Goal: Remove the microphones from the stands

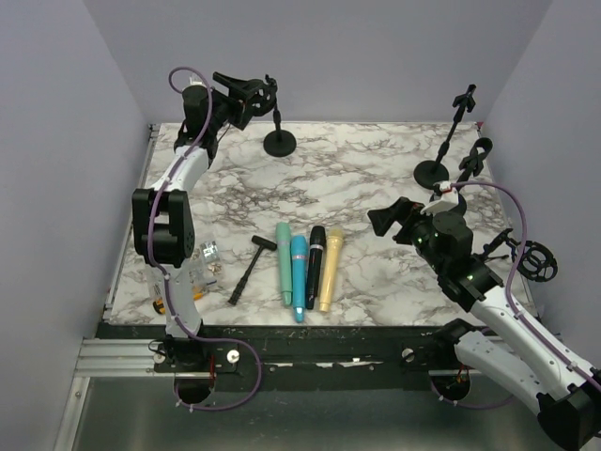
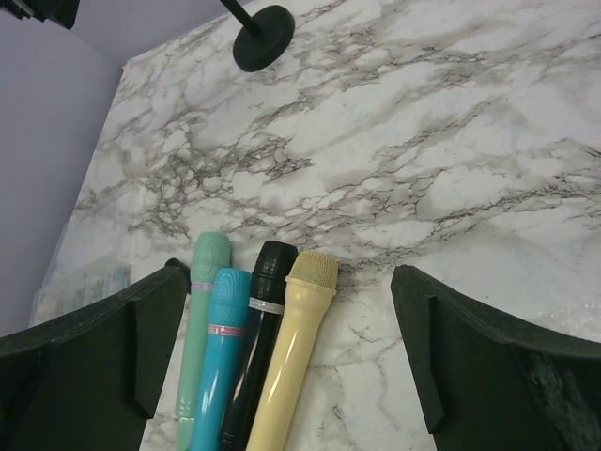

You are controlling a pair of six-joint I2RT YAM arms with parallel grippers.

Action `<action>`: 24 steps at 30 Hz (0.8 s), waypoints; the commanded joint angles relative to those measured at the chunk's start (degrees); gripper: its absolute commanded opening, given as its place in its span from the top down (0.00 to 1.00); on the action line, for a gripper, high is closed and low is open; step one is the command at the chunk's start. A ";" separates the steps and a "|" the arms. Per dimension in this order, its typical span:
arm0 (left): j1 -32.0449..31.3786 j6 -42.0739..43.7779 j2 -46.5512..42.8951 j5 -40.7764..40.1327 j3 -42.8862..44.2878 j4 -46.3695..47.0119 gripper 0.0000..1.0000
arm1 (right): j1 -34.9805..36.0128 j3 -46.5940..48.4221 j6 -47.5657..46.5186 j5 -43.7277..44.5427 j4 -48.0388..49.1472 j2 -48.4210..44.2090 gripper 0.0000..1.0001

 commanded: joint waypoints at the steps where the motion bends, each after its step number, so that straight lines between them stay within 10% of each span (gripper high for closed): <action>1: -0.10 2.30 -3.03 -3.88 -5.10 -1.61 0.14 | -0.08 1.61 -0.74 1.69 0.67 -0.09 0.00; 17: 2.19 8.30 -11.07 -3.78 -12.31 0.87 0.05 | -0.11 1.42 -0.01 0.31 1.90 1.21 0.00; 24: 3.52 2.71 -3.50 2.40 -8.20 4.49 0.16 | -0.07 1.27 -0.03 0.48 1.83 0.85 0.00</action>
